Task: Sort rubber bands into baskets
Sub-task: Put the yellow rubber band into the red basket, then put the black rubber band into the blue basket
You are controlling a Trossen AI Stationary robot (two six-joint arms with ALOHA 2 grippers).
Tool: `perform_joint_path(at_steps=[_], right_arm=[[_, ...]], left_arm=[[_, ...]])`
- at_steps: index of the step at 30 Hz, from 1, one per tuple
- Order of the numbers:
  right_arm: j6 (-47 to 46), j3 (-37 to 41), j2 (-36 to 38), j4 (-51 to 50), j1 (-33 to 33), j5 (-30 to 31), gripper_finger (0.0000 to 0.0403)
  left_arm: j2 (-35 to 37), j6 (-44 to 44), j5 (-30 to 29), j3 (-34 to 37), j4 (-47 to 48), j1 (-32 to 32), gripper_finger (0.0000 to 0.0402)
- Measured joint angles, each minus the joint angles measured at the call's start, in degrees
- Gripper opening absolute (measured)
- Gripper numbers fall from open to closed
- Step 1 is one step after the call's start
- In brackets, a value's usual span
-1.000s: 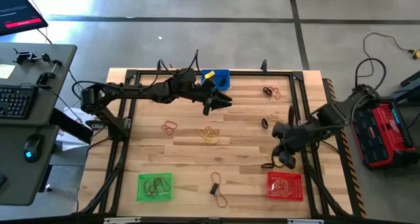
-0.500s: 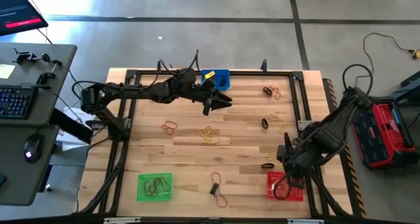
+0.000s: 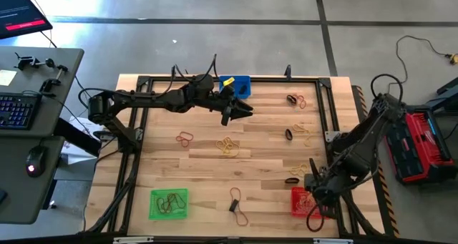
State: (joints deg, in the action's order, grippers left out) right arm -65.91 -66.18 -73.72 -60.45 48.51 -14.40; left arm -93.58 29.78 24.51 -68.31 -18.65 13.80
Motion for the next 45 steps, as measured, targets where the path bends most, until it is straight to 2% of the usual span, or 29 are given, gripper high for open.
perform_joint_path(at_steps=[10, 20, 28, 40, 45], right_arm=[[-5.13, 18.78, 3.6, 16.31, -0.07, -0.8, 0.0], [-5.76, 31.26, 3.64, 28.31, -0.11, -0.63, 0.0], [0.16, 33.1, 3.64, 29.13, -0.13, -0.6, 0.0011], [1.85, 33.1, 3.64, 29.03, -0.13, -0.95, 0.0122], [2.87, 31.39, 3.64, 29.03, -0.13, -4.2, 0.014]], left_arm=[[-0.02, 0.17, -0.02, -0.02, -0.02, 0.0, 0.0157], [-0.02, 0.12, -0.46, -0.02, 0.0, 0.07, 0.0157], [-0.03, -0.02, -1.11, -0.02, 0.0, 0.36, 0.0157], [-0.04, -1.44, -1.33, -0.02, 0.0, 0.72, 0.0157], [-0.04, -1.49, -1.32, -0.02, 0.0, 1.68, 0.0157]])
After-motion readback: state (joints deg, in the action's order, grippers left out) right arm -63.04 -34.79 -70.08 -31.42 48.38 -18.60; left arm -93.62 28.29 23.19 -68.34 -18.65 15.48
